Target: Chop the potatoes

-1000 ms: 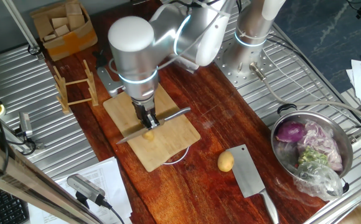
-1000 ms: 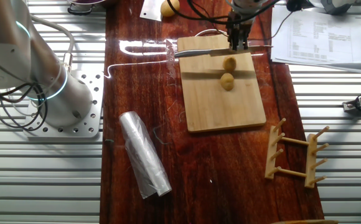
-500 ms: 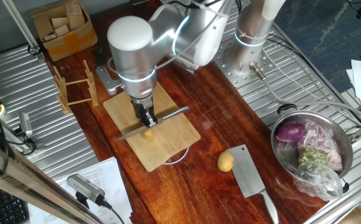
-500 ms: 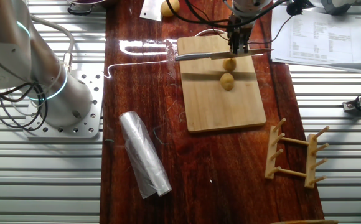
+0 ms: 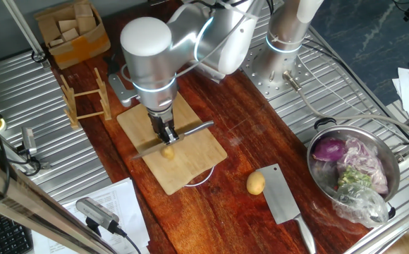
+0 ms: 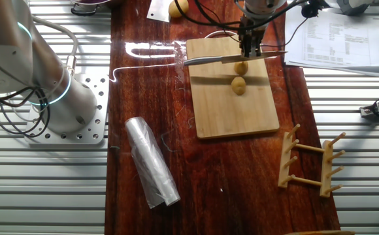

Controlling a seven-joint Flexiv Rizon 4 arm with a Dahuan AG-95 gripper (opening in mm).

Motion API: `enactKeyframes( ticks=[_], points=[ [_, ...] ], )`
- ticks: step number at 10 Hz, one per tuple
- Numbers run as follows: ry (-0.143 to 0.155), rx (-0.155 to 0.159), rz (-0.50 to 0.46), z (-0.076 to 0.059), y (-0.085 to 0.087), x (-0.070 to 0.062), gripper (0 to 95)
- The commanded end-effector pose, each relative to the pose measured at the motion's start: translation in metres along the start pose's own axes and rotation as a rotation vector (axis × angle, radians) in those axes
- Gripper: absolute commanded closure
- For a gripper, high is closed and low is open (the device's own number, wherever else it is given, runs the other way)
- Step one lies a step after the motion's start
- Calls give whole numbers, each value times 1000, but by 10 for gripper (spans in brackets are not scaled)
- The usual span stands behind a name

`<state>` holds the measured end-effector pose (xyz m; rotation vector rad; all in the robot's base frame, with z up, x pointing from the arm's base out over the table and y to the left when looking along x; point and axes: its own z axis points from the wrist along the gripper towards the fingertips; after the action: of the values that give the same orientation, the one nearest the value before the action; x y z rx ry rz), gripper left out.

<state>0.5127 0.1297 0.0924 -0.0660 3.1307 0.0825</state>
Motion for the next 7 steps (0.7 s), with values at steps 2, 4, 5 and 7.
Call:
enactKeyframes(
  ticks=[2,4,5,7],
  points=[
    [-7,1,-3,6,-1,-1,950],
    [-9,0,-3,12,-2,-1,950],
    [-12,0,-4,15,-2,-1,950],
    [-9,1,-7,18,-3,-1,950]
  ],
)
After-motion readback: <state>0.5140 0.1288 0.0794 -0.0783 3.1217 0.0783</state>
